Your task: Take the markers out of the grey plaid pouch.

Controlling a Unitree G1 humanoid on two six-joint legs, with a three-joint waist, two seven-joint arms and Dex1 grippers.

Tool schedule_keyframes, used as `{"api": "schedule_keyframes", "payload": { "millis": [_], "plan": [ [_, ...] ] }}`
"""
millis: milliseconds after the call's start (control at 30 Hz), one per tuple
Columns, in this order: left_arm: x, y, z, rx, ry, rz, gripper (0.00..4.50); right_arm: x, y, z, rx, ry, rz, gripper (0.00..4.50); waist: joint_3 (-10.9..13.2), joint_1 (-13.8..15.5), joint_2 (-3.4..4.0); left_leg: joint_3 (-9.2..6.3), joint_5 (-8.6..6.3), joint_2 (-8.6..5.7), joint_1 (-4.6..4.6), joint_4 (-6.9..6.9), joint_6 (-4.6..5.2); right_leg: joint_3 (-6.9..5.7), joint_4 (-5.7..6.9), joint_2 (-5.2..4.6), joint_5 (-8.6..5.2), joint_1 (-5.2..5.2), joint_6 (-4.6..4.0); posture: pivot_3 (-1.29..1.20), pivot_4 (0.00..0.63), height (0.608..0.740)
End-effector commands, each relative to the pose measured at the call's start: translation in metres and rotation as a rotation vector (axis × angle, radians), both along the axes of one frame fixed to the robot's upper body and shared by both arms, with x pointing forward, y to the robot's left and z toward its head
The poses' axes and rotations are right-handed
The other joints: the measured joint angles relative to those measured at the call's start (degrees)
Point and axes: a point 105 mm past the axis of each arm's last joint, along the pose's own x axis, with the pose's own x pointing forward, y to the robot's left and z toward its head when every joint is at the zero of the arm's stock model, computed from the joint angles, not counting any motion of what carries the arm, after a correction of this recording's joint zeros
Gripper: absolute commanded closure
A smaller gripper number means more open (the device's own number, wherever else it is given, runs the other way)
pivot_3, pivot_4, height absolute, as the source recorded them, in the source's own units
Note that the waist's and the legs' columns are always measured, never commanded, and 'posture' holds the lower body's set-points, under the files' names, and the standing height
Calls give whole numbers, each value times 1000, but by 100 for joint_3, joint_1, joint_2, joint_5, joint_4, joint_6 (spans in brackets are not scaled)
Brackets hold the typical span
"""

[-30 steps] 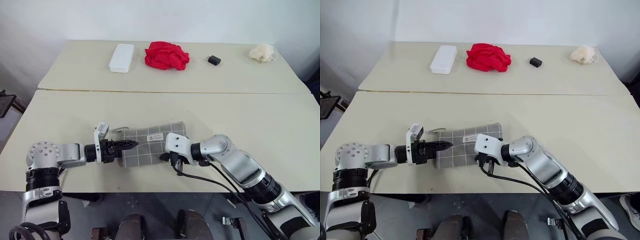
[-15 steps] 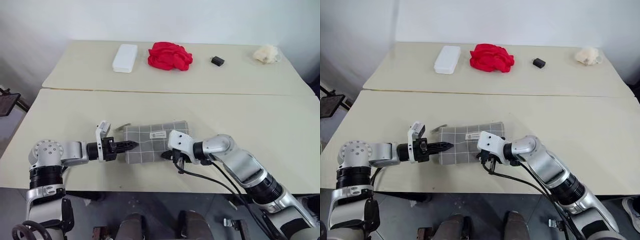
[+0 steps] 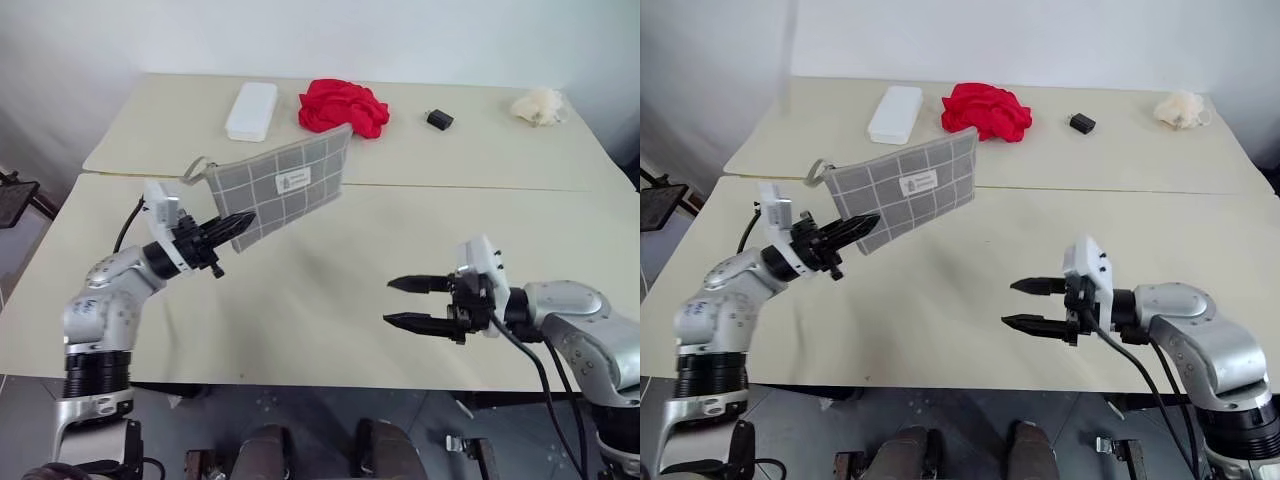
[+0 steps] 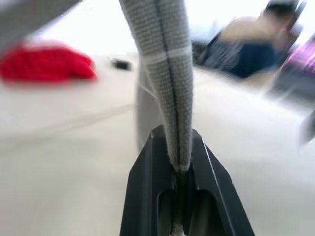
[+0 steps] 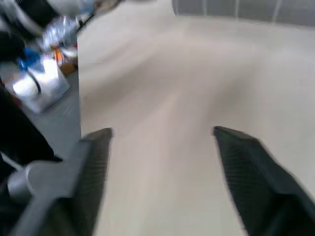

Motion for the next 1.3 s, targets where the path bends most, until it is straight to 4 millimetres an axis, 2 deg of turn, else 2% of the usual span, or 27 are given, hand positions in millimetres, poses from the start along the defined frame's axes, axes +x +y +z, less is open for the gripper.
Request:
{"api": "schedule_keyframes", "payload": {
  "millis": [33, 167, 300, 467, 600, 767, 967, 1067, 1300],
  "plan": [
    [0, -13, -4, 244, -239, -12, 4500, 0, 8, 17, 34, 33, 3, 45, 0, 0, 0, -1, 0, 0, 0, -4, 0, -1, -2, 0, 0, -1, 0, 0, 150, 740],
    [8, -18, -22, 426, -349, 10, 4500, 5, 26, 31, 46, 36, -10, 45, 0, 13, 0, -7, -3, 0, -13, -5, 5, -9, -7, 0, 1, -7, 2, 0, 150, 740],
    [9, -27, -28, 510, -440, 6, 4500, 20, 40, 36, 43, 101, -104, 45, 0, 4, 0, -9, -3, 1, -13, -3, 7, -10, -2, -1, 3, -6, 5, 0, 150, 740],
    [7, -39, -40, 573, -502, -27, 4500, 26, 75, 42, 106, 206, -95, 45, 0, -26, 1, -10, -2, 2, -15, -4, 6, -17, 2, -1, 3, -8, 5, 0, 150, 740],
    [6, -45, -44, 576, -515, -39, 4500, 37, 89, 35, 76, 244, -162, 45, 1, -2, 1, -13, -2, 1, -19, -3, 8, -18, 6, -1, 3, -11, 5, 0, 150, 740],
    [5, -50, -46, 566, -510, -39, 4500, 53, 104, 16, 12, 277, -230, 45, 0, -23, 2, -13, -2, -1, -20, -2, 9, -19, 7, -2, 3, -11, 6, 0, 150, 740],
    [4, -49, -45, 570, -509, -32, 4500, 56, 110, 11, 13, 288, -222, 45, 0, -25, 2, -12, -2, -1, -21, -2, 9, -19, 8, -2, 3, -13, 6, 0, 150, 740],
    [3, -49, -46, 569, -506, -30, 4500, 57, 113, 16, 64, 287, -221, 647, 0, -30, 2, -11, -2, -1, -20, -2, 9, -19, 8, -2, 3, -12, 6, 0, 150, 740],
    [1, -47, -49, 567, -490, -25, 4500, 55, 110, 26, 138, 291, -191, 3091, 0, -31, 3, -12, -2, -1, -21, -3, 9, -20, 8, -1, 3, -12, 6, 0, 150, 740]
  ]
}}
